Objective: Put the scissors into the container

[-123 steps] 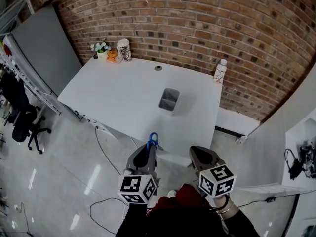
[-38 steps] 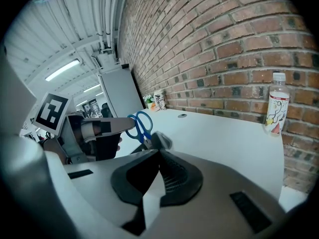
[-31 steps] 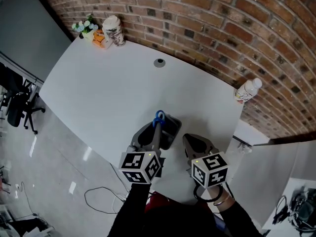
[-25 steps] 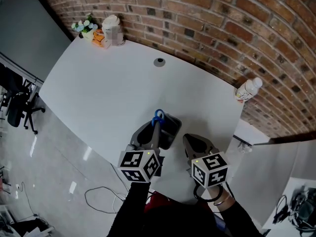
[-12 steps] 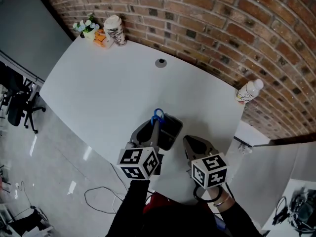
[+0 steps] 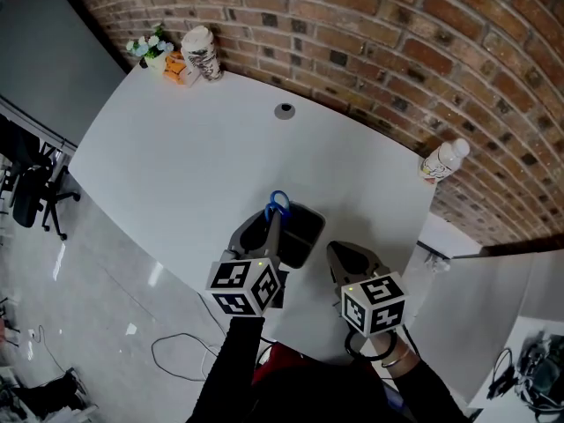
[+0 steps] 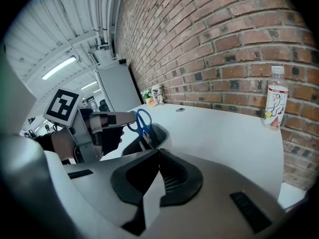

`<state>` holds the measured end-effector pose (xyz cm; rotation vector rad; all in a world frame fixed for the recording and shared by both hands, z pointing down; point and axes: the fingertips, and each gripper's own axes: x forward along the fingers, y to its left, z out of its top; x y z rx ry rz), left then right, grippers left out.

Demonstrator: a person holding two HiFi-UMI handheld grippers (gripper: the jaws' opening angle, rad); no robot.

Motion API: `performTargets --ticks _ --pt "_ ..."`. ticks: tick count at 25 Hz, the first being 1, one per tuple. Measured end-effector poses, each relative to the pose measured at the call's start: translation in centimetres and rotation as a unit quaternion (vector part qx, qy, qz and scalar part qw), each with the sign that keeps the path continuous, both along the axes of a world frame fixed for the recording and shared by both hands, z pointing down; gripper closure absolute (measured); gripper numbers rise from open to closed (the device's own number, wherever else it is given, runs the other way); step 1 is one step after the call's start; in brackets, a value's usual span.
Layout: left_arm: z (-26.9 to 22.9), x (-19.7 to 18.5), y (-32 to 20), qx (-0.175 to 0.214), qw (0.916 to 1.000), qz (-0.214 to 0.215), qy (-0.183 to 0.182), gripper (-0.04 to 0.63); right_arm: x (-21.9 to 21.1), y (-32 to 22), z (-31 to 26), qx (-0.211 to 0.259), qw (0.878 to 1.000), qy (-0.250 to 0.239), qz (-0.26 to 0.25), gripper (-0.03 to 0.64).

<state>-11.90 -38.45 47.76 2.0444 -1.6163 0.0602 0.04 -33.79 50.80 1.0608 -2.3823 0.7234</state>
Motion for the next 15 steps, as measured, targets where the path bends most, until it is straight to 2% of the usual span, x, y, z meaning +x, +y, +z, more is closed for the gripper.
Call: performTargets --ticks 9,15 --pt "0.6 -0.7 -0.2 -0.009 0.9999 -0.008 0.006 0.531 0.1 -0.2 0.1 -0.001 1.000 0.003 0.004 0.608" --pt "1.5 -1.1 0.0 -0.022 0.9994 -0.021 0.018 0.491 0.2 0.2 0.2 -0.003 1.000 0.003 0.005 0.607"
